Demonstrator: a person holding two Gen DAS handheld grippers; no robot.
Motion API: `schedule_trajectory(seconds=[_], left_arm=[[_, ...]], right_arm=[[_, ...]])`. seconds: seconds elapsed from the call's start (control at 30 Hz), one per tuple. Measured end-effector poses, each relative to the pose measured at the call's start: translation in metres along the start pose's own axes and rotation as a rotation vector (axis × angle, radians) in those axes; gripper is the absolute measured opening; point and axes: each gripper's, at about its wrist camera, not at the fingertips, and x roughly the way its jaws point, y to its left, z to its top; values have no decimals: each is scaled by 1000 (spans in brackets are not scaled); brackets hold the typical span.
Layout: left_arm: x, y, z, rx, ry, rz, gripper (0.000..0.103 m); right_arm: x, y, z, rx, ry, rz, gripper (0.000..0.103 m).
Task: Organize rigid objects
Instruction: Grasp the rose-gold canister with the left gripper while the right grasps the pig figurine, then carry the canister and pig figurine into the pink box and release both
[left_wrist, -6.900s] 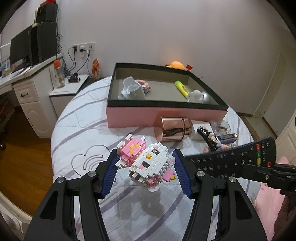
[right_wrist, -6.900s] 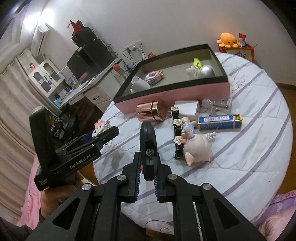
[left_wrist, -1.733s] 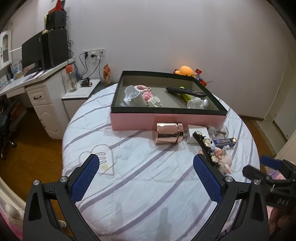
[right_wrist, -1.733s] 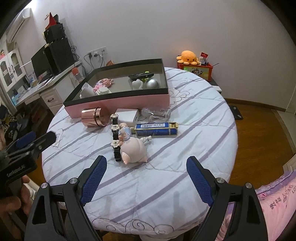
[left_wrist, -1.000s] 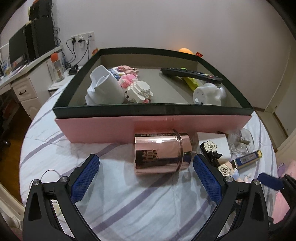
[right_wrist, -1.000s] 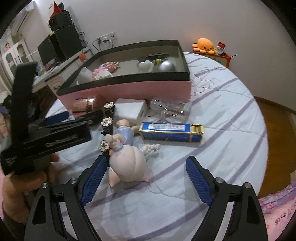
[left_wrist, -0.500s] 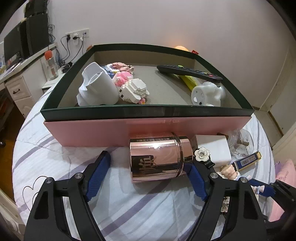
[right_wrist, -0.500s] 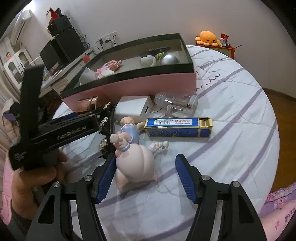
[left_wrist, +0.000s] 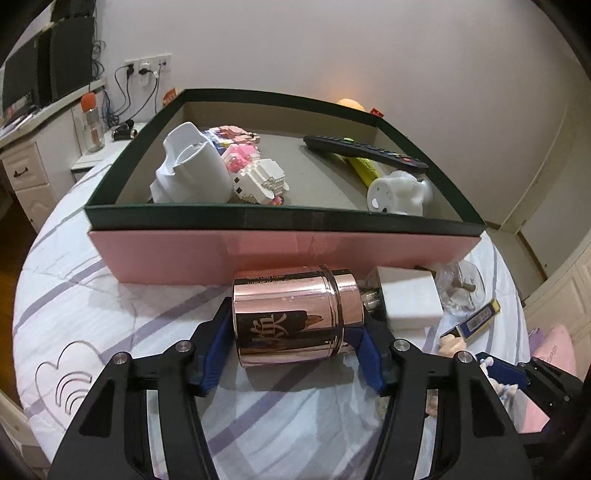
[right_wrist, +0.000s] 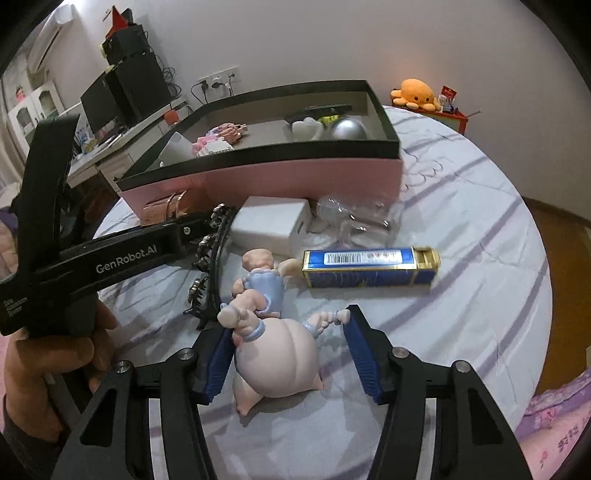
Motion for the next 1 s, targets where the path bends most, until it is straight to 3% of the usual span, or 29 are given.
schedule_trajectory(seconds=[0.33, 0.53, 0.83, 1.0], left_arm=[[-30, 9, -17, 6, -17, 19, 60], [-56, 13, -11, 7, -58, 20, 60], [-76, 13, 53, 50, -168, 25, 60], [-54, 16, 98, 69, -173, 28, 60]], right_arm=[[-21, -6, -10, 54, 0, 44, 58], [-41, 8, 3, 23, -46, 63, 58], [-45, 30, 85, -76, -161, 76, 58], [-15, 31, 138, -102, -162, 66, 58]])
